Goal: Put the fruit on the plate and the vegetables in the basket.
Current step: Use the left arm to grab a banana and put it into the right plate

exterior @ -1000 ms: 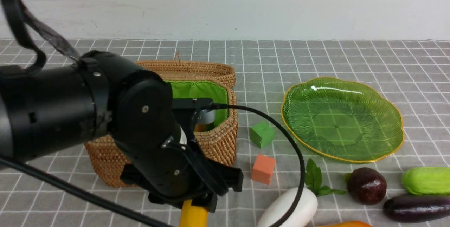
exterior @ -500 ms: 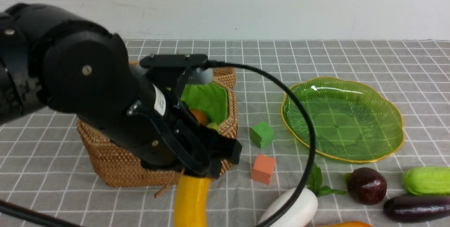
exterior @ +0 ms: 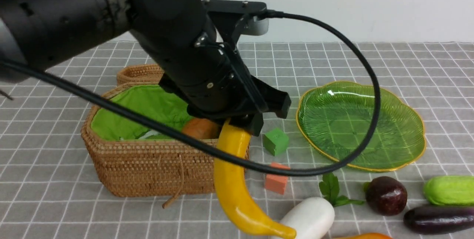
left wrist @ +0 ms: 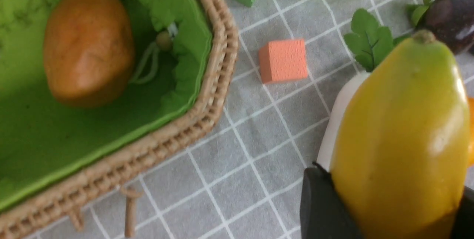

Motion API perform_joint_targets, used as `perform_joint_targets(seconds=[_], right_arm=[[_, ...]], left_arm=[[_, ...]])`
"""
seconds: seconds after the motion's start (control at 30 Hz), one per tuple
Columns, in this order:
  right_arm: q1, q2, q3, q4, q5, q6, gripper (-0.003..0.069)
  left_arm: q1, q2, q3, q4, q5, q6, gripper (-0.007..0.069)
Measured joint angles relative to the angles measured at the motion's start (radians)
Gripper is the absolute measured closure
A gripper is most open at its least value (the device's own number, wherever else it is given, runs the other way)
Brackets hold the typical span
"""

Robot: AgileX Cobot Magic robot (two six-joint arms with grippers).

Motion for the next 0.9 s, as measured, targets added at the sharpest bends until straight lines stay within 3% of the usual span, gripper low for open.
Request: perform_joint_targets(seconds=[0.7,0.9], right_arm=[[0.000,0.000,0.000,0.000,0.000,0.000,0.0418],[0.000,0.000,0.000,0.000,0.000,-0.001,0.0418]], left_arm=[[0.000,0.223,-0.194,0.097,0.034,0.075,0.0322],[0.000,0.247,-0.202,0.097,-0.133,0.076,0.0322]])
